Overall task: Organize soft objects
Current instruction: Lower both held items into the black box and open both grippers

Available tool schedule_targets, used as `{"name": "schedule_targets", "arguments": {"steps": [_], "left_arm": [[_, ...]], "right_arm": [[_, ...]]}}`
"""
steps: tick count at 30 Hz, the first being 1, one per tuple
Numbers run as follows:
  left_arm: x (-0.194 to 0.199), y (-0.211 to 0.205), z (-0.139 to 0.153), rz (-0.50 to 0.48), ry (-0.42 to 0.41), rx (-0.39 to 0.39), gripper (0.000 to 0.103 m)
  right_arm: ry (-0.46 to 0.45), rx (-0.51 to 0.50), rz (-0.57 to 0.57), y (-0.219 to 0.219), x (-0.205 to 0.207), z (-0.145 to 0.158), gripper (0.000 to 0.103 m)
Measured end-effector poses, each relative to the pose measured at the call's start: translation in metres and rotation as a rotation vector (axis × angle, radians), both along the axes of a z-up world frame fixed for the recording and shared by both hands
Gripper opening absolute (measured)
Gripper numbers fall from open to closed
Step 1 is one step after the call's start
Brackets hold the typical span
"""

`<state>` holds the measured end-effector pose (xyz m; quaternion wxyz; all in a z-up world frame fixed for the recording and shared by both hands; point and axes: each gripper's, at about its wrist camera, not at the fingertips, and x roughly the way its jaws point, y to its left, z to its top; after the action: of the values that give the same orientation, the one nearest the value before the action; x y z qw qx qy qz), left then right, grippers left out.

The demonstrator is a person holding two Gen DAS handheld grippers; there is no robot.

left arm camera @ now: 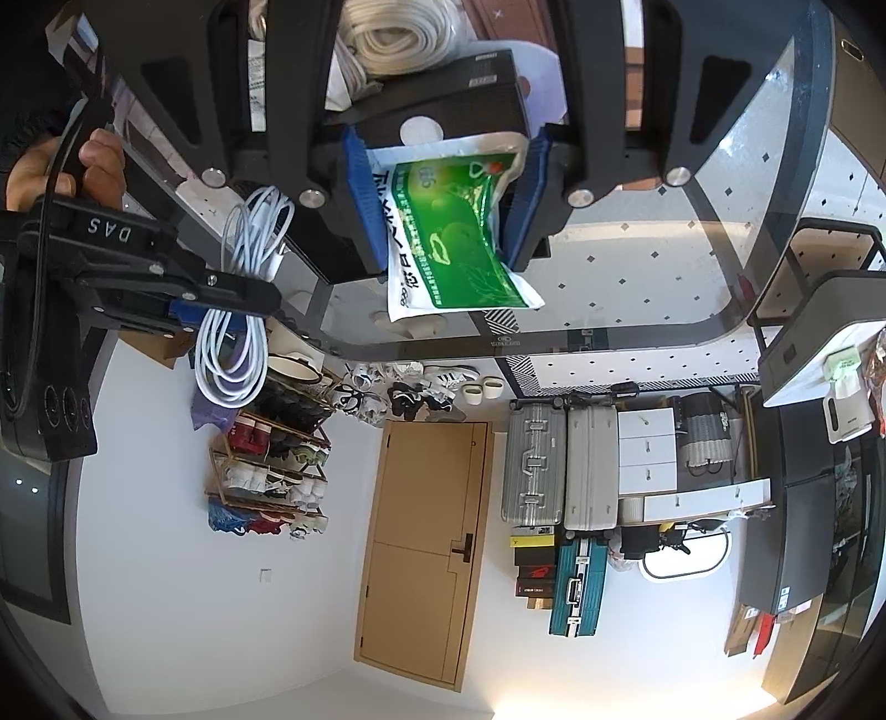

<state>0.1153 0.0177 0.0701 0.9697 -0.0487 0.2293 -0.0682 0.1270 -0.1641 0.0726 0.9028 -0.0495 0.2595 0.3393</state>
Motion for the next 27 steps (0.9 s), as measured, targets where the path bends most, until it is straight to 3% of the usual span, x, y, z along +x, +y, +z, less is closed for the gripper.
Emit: {"name": "schedule_targets", "arguments": {"steps": [11,27], "left_arm": [[0.021,-0.006,-0.014,-0.002,0.032,0.017,0.043],[0.041,-0.013,-0.037,-0.039,0.137,0.044,0.043]], "right_arm": [[0.044,-0.025,0.044,0.018,0.018,-0.018,0.028],[0.058,-0.247,0.116,0.066,0.029,-0.06,0.028]]}}
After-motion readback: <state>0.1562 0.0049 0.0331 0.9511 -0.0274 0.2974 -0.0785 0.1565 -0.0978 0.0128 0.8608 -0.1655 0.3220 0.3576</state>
